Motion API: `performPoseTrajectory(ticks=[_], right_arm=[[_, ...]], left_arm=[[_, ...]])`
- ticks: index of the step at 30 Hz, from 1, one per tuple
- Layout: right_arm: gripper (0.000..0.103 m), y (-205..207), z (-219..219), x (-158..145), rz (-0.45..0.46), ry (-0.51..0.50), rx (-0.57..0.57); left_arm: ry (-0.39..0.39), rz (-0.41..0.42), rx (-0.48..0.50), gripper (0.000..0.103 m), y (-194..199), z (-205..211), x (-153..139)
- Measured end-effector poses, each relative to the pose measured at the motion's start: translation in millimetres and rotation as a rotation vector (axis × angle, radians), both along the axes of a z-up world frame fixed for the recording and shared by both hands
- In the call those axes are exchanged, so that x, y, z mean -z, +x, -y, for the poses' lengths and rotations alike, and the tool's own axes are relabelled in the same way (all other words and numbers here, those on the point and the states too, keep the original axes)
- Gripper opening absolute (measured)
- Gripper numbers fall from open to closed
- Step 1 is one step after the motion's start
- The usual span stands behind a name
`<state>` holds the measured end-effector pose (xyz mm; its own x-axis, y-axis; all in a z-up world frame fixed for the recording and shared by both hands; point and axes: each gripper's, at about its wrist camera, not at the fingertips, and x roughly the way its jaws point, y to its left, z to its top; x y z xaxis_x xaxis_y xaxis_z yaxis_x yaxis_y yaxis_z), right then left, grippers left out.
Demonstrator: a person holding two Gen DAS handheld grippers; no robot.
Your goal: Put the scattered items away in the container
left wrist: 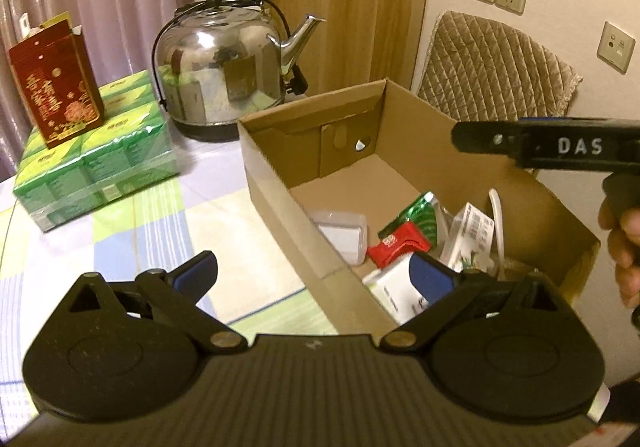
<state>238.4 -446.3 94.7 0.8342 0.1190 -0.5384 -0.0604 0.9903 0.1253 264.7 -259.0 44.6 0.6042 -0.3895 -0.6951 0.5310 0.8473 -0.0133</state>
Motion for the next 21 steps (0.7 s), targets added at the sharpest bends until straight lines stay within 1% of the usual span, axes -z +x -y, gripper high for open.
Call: performPoseTrajectory(ticks=[9, 21], right_arm=[[0.101, -55, -8, -21, -0.020, -0.029, -0.008], [0.101, -141, -8, -48, -0.026, -0.054, 0.005]], left_arm=[[-0.018, -0.006, -0.074, 0.102, -49, -18, -19], [-0.058, 0.007, -0.129, 0.102, -123, -38, -47]])
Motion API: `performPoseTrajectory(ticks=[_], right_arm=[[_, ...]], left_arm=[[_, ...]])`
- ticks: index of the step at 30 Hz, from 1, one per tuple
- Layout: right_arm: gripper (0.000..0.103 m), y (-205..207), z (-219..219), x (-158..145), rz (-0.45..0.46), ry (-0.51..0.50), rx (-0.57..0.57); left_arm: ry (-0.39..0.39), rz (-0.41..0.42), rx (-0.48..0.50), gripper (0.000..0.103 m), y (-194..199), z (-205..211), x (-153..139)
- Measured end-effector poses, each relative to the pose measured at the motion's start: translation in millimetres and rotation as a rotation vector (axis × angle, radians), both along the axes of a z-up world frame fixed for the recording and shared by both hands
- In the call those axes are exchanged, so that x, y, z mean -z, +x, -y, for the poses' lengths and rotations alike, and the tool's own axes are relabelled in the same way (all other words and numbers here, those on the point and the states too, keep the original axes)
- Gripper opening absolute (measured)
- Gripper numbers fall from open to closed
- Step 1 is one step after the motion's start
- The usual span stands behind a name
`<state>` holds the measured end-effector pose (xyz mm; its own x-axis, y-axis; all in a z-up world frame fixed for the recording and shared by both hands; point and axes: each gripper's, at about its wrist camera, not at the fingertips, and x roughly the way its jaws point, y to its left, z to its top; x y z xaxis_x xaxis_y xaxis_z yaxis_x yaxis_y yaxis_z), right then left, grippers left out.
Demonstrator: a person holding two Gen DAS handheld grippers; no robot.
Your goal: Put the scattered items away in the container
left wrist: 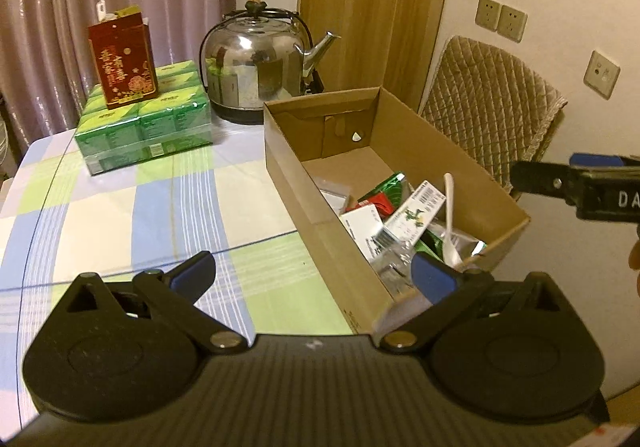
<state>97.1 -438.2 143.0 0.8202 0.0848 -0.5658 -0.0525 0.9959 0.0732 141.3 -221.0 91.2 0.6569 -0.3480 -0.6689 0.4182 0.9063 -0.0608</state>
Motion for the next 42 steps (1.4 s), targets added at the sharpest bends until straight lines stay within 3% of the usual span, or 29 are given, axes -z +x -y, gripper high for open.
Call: performPoseTrajectory(ticks=[19, 27, 42], right_arm=[[0.101, -111, 10, 9, -0.137, -0.049, 0.055], [0.101, -124, 4, 16, -0.177, -0.049, 0.046], [0.101, -121, -1, 21, -0.191, -0.034, 0.036]], left_arm=[[0.023, -0.050, -0.072, 0.102, -100, -12, 3], [0.032, -0.088, -0.094, 0.102, -120, -21, 13], [0.033, -0.113, -0.087, 0.102, -122, -23, 22]])
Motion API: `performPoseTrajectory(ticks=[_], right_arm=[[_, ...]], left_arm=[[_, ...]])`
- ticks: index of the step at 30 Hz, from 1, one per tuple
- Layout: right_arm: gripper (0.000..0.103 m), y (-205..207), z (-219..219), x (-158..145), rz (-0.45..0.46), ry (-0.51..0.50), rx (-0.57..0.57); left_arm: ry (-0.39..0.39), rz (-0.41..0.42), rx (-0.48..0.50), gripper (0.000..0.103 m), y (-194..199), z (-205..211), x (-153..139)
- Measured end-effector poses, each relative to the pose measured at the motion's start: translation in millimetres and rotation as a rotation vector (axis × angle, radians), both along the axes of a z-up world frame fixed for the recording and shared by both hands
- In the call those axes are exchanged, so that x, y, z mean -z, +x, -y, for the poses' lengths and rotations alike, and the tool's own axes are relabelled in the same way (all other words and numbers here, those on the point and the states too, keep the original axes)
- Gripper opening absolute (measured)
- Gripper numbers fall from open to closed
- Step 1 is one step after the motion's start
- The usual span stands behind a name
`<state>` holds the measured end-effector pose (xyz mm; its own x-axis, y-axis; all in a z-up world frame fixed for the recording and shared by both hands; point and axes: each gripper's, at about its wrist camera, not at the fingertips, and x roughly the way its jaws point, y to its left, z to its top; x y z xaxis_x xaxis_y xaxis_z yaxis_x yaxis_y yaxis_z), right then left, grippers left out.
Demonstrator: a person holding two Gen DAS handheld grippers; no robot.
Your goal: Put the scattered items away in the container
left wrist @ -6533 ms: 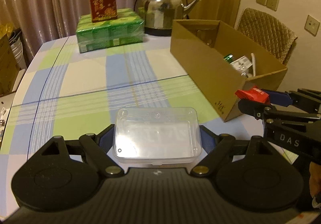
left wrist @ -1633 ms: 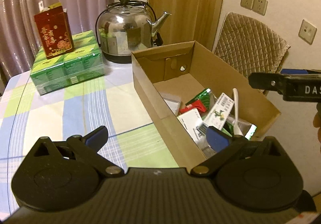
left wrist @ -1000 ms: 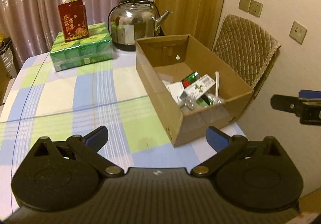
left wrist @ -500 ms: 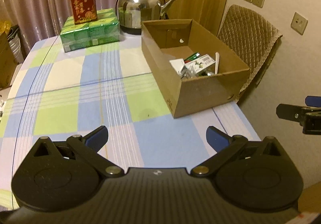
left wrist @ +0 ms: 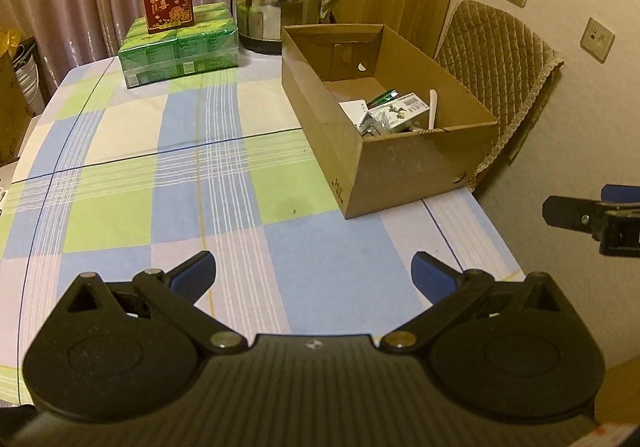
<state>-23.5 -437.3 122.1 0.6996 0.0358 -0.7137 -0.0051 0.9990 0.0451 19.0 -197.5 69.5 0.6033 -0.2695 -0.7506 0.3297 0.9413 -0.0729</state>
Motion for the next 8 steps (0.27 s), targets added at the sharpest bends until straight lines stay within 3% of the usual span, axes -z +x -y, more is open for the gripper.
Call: performPoseTrajectory(ticks=[8], right_arm=[[0.101, 1.0, -3.5, 3.5, -0.005, -0.006, -0.007]], left_arm=[[-0.005, 0.013, -0.012, 0.102, 2.6, -2.7, -1.3]])
